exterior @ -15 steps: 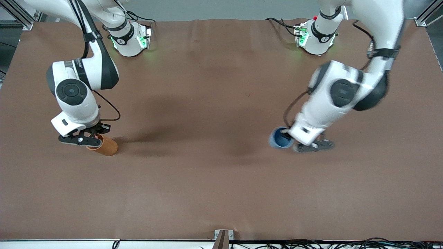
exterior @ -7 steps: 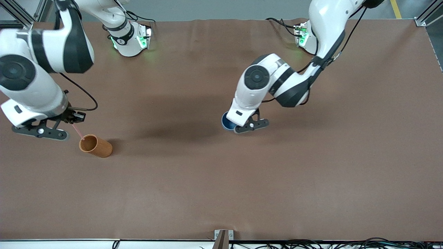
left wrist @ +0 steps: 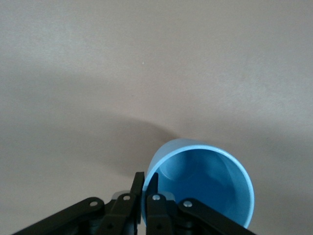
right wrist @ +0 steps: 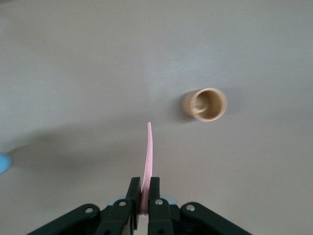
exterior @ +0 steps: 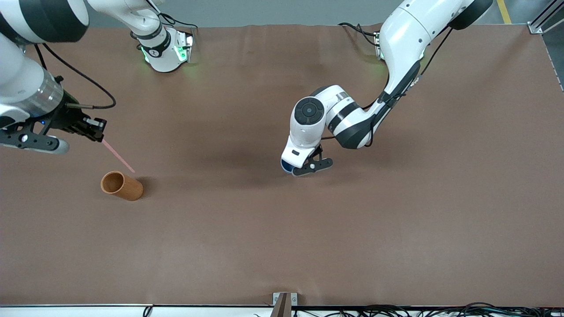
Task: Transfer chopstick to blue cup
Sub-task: 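Lift the chopstick with the right gripper while the left gripper carries the cup, then set the blue cup down and withdraw the left gripper while the right gripper approaches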
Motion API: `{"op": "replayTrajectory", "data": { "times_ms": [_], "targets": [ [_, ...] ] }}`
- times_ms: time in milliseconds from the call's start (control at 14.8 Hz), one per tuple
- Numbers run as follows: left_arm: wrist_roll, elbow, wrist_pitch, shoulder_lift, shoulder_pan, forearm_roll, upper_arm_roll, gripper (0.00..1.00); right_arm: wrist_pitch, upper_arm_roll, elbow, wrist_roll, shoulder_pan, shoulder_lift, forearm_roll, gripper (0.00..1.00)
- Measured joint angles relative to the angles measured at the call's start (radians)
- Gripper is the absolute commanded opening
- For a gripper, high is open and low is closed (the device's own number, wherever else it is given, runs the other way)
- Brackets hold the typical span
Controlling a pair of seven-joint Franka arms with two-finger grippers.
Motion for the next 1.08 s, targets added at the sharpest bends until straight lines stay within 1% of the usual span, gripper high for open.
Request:
{"op": "replayTrajectory", "data": {
  "times_ms": [136,203,339,407,475,542,610,678,881,1017,1085],
  "targets": [
    [-0.006,0.0,0.015,0.005,0.0,0.001,0.0,0.07,0.004,0.003,0.0,0.009,0.037,-0.001,0.046,0.04],
    [-0.008,0.0,0.018,0.007,0.0,0.001,-0.001,0.12,0.009,0.004,0.0,0.041,0.063,0.0,0.056,0.04],
    [-0.009,0.0,0.024,0.013,0.0,0.001,0.0,0.12,0.023,0.007,0.01,0.133,0.121,0.0,0.062,0.04],
    [-0.009,0.0,0.026,0.017,0.0,0.002,0.0,0.14,0.026,0.007,0.02,0.169,0.155,0.001,0.062,0.04],
    [-0.009,0.0,0.027,0.021,0.0,0.004,0.0,0.36,0.035,0.008,0.027,0.199,0.188,0.004,0.062,0.03],
    [-0.009,0.0,0.028,0.023,0.001,0.008,0.0,0.7,0.059,0.008,0.031,0.229,0.218,0.007,0.062,0.03],
    [-0.009,0.0,0.029,0.025,0.001,0.009,0.0,0.97,0.086,0.008,0.033,0.26,0.24,0.011,0.062,0.03],
    [-0.009,0.0,0.03,0.025,0.002,0.01,0.0,1.0,0.109,0.009,0.033,0.286,0.258,0.016,0.062,0.03],
    [-0.009,0.016,0.015,0.009,0.015,0.01,-0.004,1.0,0.149,0.008,0.033,0.364,0.314,0.043,0.063,0.03],
    [0.01,0.041,-0.06,-0.052,0.046,-0.002,-0.028,1.0,0.175,0.008,0.034,0.441,0.371,0.067,0.063,0.03],
    [0.04,0.056,-0.097,-0.102,0.066,-0.031,-0.037,1.0,0.189,0.008,0.034,0.477,0.402,0.081,0.063,0.03]
  ]
}}
